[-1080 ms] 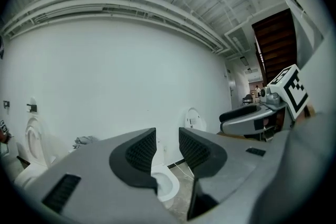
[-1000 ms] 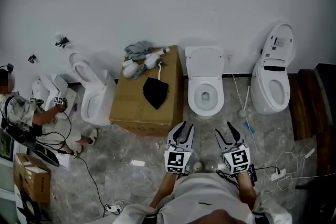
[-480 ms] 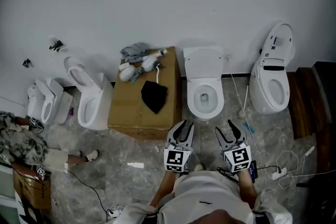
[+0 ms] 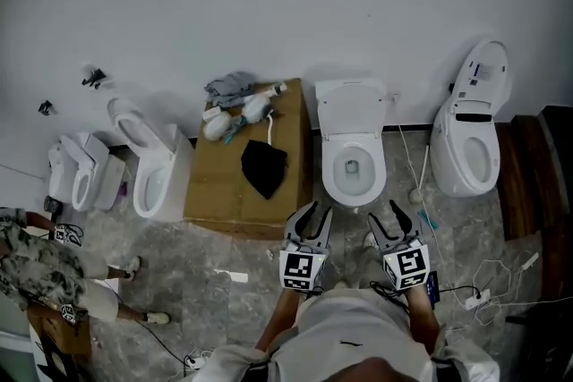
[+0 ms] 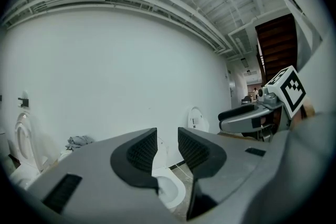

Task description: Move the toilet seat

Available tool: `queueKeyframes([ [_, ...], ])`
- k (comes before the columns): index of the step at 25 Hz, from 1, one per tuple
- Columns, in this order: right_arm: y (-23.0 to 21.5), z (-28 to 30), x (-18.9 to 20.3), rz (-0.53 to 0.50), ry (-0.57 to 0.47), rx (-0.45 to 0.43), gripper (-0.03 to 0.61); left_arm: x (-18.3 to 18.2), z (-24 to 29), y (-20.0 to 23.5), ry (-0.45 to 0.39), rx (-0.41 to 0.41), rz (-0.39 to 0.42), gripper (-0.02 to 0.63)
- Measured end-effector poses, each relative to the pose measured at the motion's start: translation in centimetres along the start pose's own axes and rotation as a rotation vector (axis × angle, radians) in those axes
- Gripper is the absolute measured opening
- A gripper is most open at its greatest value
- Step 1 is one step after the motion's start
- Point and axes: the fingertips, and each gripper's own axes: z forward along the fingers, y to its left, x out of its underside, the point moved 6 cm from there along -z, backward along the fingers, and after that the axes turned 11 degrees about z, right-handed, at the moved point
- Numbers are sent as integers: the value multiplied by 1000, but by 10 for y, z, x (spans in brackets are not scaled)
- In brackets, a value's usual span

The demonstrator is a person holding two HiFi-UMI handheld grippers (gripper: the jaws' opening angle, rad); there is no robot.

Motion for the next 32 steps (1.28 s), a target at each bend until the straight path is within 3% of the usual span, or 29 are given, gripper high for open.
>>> queueKeyframes([
  [32,-196,130,-37,65,60,-93,235,-15,212,8,126,-81,1,132],
])
